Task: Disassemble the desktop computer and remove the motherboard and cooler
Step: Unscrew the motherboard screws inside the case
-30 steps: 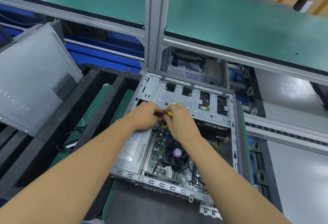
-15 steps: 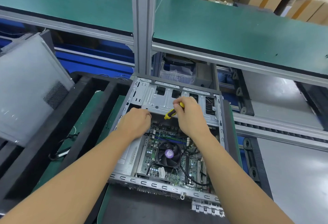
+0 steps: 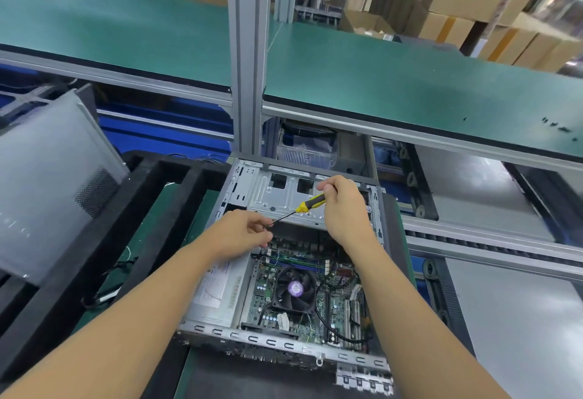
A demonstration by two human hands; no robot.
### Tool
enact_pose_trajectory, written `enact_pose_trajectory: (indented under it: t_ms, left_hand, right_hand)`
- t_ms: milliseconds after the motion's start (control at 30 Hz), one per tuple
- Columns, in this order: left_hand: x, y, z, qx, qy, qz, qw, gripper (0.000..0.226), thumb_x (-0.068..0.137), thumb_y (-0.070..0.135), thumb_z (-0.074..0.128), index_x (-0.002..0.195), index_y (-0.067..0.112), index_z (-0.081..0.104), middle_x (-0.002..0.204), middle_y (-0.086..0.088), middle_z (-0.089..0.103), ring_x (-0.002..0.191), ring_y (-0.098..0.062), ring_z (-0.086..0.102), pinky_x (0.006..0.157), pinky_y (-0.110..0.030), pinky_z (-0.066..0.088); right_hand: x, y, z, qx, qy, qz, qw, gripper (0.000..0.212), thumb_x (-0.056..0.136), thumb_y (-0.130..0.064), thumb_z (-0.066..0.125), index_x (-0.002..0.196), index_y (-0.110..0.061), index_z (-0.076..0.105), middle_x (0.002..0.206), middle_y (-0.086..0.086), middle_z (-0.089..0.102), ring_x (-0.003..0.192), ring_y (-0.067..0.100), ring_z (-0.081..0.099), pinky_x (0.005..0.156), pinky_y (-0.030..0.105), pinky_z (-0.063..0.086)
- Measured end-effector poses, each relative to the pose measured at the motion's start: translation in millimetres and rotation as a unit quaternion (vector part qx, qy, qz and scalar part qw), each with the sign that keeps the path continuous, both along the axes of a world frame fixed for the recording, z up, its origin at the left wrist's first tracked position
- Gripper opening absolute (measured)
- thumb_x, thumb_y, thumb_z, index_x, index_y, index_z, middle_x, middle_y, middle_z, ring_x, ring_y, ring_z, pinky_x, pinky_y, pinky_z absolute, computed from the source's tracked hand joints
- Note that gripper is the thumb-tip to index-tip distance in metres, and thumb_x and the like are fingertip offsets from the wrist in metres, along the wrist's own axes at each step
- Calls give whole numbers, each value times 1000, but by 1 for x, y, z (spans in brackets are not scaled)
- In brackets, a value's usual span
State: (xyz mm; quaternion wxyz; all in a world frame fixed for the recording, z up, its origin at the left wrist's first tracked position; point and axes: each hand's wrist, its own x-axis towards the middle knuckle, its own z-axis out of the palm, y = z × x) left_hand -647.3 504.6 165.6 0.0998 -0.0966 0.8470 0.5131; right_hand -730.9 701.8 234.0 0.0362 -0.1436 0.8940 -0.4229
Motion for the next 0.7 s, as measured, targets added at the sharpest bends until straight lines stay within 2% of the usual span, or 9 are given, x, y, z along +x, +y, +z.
enact_pose_trajectory:
  t_ms: [100,167,267,333,400,433,500,567,700]
  left_hand:
    - [8,-3,3,61,28,37,997,11,97,12,62,100,18,71,83,-2,76,76,-18,74,71,-24,57]
    - [14,-9,6,75,47,70,994,15,98,8,59,101,14,72,81,-4,76,75,-20,74,67,-22,57]
    - [24,-28,12,117,78,128,982,20,99,4,55,101,15,72,82,-5,76,76,-20,74,66,-22,58]
    - [34,-47,15,173,97,188,962,23,101,3,51,104,13,71,86,-7,76,78,-20,73,67,-23,58]
    - [46,-68,12,241,102,245,934,25,103,3,46,107,9,70,90,-10,76,80,-20,72,68,-25,59]
    - [54,-77,9,264,94,267,922,26,103,2,44,109,6,69,93,-12,75,81,-20,72,68,-26,58]
    - [71,-95,-3,293,58,297,907,26,103,0,43,111,2,68,97,-15,74,81,-20,71,67,-28,57]
    - [94,-109,-19,306,-2,307,901,26,102,-2,43,111,1,67,98,-15,74,80,-20,71,66,-28,56]
    - [146,-118,-61,219,-181,275,918,29,101,-4,37,109,-1,65,102,-18,72,85,-24,74,68,-31,58]
  right_hand:
    - [1,-4,2,-3,5,0,1000,26,107,-16,33,99,-20,58,113,3,53,88,12,49,65,24,36]
    - [3,-10,2,-15,5,0,1000,26,107,-17,33,100,-20,58,112,3,54,84,8,50,62,20,36]
    - [9,-26,1,-57,11,-4,998,27,107,-21,31,101,-20,57,107,2,57,83,8,50,67,26,35]
    - [16,-40,1,-83,25,-6,996,27,108,-25,29,101,-21,55,94,-1,58,77,1,49,66,25,35]
    - [23,-58,-1,-106,23,-2,994,27,107,-26,30,96,-22,54,85,-7,56,72,-5,50,60,17,37]
    - [27,-68,-3,-121,4,3,993,27,106,-26,31,93,-23,54,81,-6,55,69,-2,51,59,18,37]
    - [36,-91,-8,-143,-52,23,988,27,105,-27,33,89,-23,55,76,-3,54,65,12,47,59,28,36]
    - [47,-112,-16,-138,-89,51,985,27,104,-28,34,89,-22,56,73,0,52,63,18,44,57,31,34]
    - [68,-145,-30,-127,-120,101,980,26,103,-27,36,85,-24,55,69,0,51,56,16,42,53,29,33]
